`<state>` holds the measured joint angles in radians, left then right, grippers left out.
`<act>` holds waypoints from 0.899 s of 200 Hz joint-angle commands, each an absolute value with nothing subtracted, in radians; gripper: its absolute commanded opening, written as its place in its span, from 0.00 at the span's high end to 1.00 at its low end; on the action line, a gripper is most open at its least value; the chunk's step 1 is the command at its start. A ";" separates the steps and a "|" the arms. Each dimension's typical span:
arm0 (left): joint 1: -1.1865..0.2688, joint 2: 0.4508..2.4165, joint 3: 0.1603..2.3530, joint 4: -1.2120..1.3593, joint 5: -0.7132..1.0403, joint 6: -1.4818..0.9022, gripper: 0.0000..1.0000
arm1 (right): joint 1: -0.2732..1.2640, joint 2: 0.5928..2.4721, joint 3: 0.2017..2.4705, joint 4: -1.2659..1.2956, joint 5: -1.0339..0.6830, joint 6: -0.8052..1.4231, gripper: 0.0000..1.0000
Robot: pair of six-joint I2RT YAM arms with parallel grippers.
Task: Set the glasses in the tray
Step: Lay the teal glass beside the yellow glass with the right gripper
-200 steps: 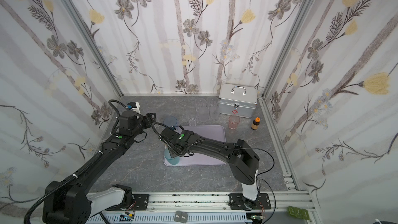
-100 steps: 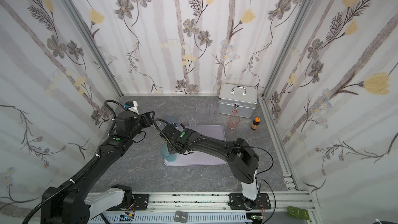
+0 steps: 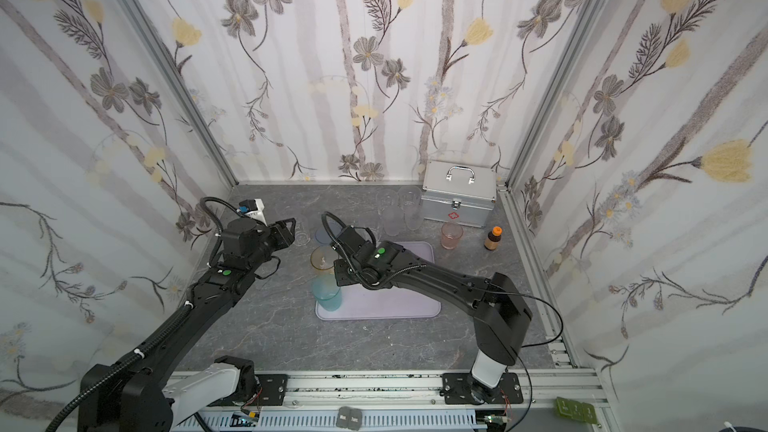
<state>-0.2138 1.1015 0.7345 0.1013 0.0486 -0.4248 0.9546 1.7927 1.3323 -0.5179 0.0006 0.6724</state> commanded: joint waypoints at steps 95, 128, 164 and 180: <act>-0.242 1.137 0.719 0.201 0.061 -0.459 0.49 | 0.911 1.824 1.125 -0.279 -0.162 0.723 0.52; -0.245 1.138 0.715 0.212 0.051 -0.448 0.48 | 0.949 1.904 1.129 -0.244 -0.206 0.728 0.53; -0.245 1.134 0.709 0.212 0.037 -0.437 0.47 | 0.950 1.925 1.128 -0.242 -0.208 0.715 0.53; -0.245 1.131 0.706 0.212 0.033 -0.431 0.47 | 0.949 1.924 1.127 -0.243 -0.212 0.709 0.53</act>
